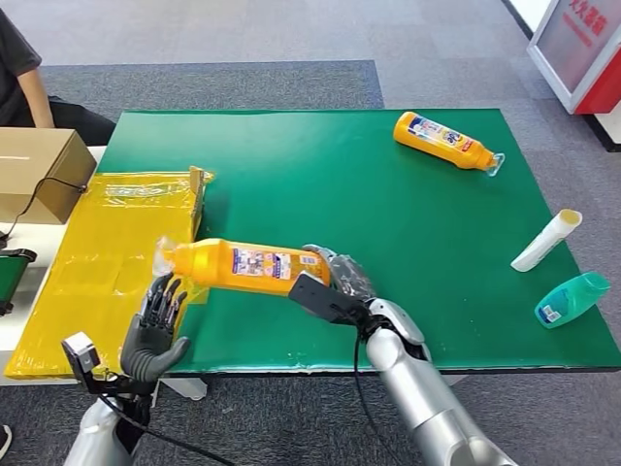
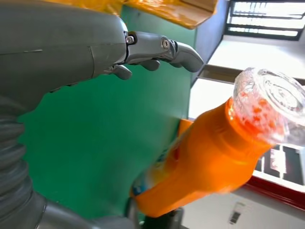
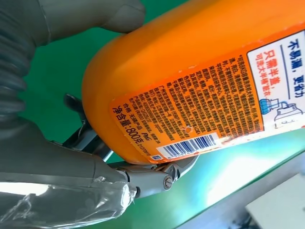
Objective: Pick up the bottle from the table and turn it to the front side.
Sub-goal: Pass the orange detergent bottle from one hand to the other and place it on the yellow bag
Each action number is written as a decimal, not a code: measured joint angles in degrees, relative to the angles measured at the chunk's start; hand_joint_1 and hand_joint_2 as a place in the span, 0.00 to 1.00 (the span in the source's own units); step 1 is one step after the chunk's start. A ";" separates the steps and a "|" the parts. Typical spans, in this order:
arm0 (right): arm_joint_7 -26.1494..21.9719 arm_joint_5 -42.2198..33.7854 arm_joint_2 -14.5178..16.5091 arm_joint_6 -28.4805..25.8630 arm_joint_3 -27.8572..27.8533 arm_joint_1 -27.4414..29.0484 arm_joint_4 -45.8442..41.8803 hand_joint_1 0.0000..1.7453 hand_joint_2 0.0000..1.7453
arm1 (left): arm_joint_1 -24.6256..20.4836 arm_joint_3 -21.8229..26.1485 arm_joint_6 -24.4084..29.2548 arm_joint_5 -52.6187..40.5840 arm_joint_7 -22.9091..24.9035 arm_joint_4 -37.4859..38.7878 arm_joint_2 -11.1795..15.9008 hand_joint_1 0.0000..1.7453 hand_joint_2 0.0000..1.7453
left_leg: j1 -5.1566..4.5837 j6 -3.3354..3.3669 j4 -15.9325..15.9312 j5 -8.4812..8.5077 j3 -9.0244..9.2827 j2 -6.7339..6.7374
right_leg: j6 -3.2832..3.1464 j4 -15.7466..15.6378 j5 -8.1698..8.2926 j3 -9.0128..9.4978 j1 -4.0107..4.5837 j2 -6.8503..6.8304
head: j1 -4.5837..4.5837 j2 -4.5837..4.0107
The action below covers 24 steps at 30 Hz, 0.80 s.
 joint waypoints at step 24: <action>-4.09 -8.49 4.30 0.19 12.75 1.33 7.21 1.00 1.00 | -5.91 -1.82 -12.20 4.09 0.01 4.69 2.10 0.00 1.00 | -0.01 0.00 0.00 0.00 0.00 0.00 | -0.01 0.00 -0.01 0.00 -0.01 0.00 | 0.00 0.00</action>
